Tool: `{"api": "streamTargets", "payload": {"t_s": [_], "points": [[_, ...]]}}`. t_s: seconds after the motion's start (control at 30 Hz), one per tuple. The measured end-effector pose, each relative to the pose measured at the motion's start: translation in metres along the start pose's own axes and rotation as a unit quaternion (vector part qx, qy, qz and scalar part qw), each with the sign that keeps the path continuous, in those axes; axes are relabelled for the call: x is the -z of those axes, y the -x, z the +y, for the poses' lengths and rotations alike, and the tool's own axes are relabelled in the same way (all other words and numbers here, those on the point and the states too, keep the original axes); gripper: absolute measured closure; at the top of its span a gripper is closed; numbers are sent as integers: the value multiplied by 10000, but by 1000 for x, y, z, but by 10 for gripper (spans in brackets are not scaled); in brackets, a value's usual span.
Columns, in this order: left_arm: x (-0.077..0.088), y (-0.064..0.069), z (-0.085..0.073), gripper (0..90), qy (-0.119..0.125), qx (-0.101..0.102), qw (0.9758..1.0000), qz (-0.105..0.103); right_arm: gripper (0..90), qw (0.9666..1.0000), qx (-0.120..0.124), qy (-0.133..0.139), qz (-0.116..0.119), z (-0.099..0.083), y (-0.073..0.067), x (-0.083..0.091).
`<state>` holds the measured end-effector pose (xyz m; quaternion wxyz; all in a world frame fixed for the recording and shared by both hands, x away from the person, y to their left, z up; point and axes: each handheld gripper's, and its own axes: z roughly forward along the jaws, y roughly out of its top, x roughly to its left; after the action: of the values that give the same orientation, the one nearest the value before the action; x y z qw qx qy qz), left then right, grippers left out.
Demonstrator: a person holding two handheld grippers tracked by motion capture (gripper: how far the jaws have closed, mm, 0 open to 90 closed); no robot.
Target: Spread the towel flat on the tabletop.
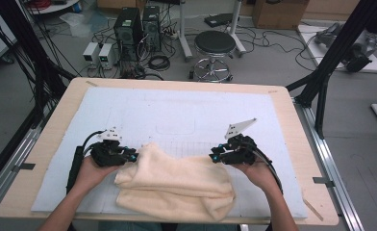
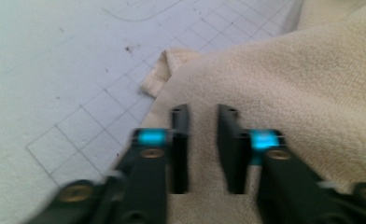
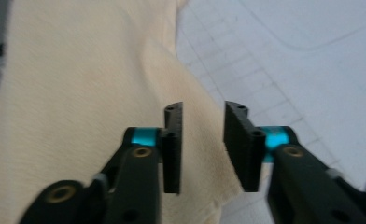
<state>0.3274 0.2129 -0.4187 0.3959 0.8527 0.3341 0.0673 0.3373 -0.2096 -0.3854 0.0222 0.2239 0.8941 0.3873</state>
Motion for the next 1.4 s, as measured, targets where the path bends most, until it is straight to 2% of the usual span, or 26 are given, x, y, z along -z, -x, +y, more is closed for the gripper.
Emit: {"api": "streamTargets", "payload": {"t_s": [0.07, 0.13, 0.17, 0.23, 0.37, 0.4, 0.47, 0.57, 0.63, 0.67, 0.7, 0.73, 0.77, 0.8, 0.87, 0.9, 0.93, 0.97, 1.0, 1.03, 1.07, 1.13, 1.17, 1.23, 1.33, 1.4], "points": [[-3, 0, -5, 530, -114, -11, 9998, 184, 596, 9995, 91, -218, -231, -5, 1, -12], [-7, -2, -12, 523, -232, 47, 9994, 266, 586, 9981, 142, -437, -421, -11, 2, -23], [-7, -3, -15, 523, -98, 77, 9996, 268, 586, 9980, 135, -425, -441, -15, 3, -28], [-5, -3, -17, 618, -63, 11, 9990, 451, 634, 9980, 63, -441, -439, -20, 3, -35], [-8, 2, -17, 801, -53, -97, 9974, 713, 888, 9977, 174, -507, -416, -22, 0, -40], [-8, 4, -17, 849, -47, -144, 9970, 755, 888, 9970, 272, -538, -491, -21, -2, -41], [-9, 7, -15, 865, -93, -204, 9963, 836, 889, 9967, 265, -553, -534, -19, -4, -38], [-9, 6, -14, 871, -42, -112, 9969, 783, 889, 9968, 268, -387, -640, -16, -5, -28], [-8, 6, -13, 868, -14, -120, 9976, 688, 883, 9971, 173, -191, -715, -15, -1, -20], [-7, 6, -13, 857, 20, -95, 9982, 593, 787, 9969, 115, -60, -782, -16, 3, -17], [-6, 6, -12, 803, 38, -36, 9989, 466, 716, 9964, 38, 18, -842, -17, 7, -16], [-5, 7, -11, 698, 47, -32, 9992, 387, 661, 9974, -63, 53, -712, -18, 11, -17], [-4, 8, -10, 621, 51, -84, 9991, 401, 603, 9983, -112, 49, -578, -19, 14, -19], [-2, 9, -11, 572, 51, -109, 9990, 429, 546, 9984, -113, -37, -548, -20, 15, -23], [-3, 7, -13, 485, -72, -18, 9991, 416, 502, 9988, -133, -169, -441, -20, 14, -31], [-5, 5, -15, 475, -171, 80, 9993, 338, 507, 9987, -75, -206, -453, -19, 14, -34], [-6, 5, -18, 480, -113, 105, 9994, 296, 562, 9984, -15, -263, -502, -18, 12, -37], [-6, 6, -20, 503, -32, 98, 9992, 386, 655, 9984, 47, -359, -438, -17, 10, -41], [-6, 9, -21, 543, -8, 26, 9986, 533, 691, 9977, 128, -486, -461, -17, 8, -45], [-6, 11, -22, 603, 3, -88, 9976, 690, 789, 9968, 244, -506, -574, -16, 5, -46], [-7, 11, -22, 652, 0, -79, 9977, 668, 846, 9965, 279, -564, -541, -15, 4, -45], [-8, 14, -19, 795, -36, -180, 9971, 735, 872, 9965, 282, -592, -514, -14, 2, -45], [-9, 17, -18, 830, -69, -222, 9967, 773, 900, 9963, 316, -598, -523, -14, 0, -43], [-10, 19, -15, 855, -124, -302, 9962, 802, 900, 9965, 344, -553, -527, -12, -4, -38], [-9, 16, -12, 862, -30, -231, 9965, 799, 900, 9970, 374, -351, -587, -10, -5, -27], [-6, 15, -8, 863, 84, -201, 9961, 859, 900, 9976, 306, -207, -579, -9, -3, -18]]}}
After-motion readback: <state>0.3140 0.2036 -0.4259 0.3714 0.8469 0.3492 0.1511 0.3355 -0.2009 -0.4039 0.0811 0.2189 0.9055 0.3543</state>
